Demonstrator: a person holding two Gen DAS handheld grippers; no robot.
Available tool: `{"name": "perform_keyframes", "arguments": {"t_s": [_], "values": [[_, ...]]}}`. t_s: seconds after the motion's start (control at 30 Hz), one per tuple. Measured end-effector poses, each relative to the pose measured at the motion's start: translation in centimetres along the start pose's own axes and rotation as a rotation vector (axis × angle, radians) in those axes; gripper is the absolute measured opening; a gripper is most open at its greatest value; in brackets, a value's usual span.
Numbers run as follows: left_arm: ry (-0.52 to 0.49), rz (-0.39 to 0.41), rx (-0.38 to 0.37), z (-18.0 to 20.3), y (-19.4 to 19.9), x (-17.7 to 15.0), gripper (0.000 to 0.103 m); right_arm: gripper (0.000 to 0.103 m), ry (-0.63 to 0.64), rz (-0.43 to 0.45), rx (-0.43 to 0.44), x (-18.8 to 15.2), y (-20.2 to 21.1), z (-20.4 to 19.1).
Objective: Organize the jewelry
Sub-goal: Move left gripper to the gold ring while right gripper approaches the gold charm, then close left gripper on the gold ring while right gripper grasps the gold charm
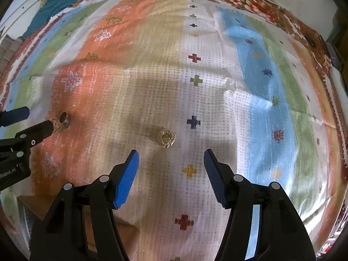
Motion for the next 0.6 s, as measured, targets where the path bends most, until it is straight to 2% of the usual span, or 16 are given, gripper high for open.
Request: {"name": "perform_keyframes", "arguments": {"t_s": [0.33, 0.43, 0.5, 0.57, 0.6], "values": [[-0.005, -0.036, 0.002, -0.3, -2.3, 0.7, 0.063, 0.062, -0.014, -0.041, 0.031, 0.6, -1.9, -0.3], [-0.003, -0.048, 0.000, -0.6, -2.9, 0.8, 0.062, 0.057, -0.017, -0.049, 0.032, 0.7, -2.5, -0.2], [0.001, -0.057, -0.014, -0.6, -3.4, 0.9, 0.056, 0.057, -0.016, -0.048, 0.032, 0.8, -2.6, -0.3], [-0.002, -0.061, -0.015, -0.5, -3.7, 1.0, 0.054, 0.052, -0.015, -0.047, 0.037, 1.0, -2.6, -0.3], [-0.007, -0.064, -0.019, -0.4, -4.0, 1.1, 0.049, 0.050, -0.016, -0.047, 0.038, 1.0, -2.6, -0.3]]}}
Point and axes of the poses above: each gripper's, at about its wrist camera, not at the fingertips, and y roughly against the way its jaws point, z to its right, x to its top, the point moved 7 cm from there along -y, roughly the way its jaws point, and after that the axes turned 8 degrees about -y, right-handed, at the moved point
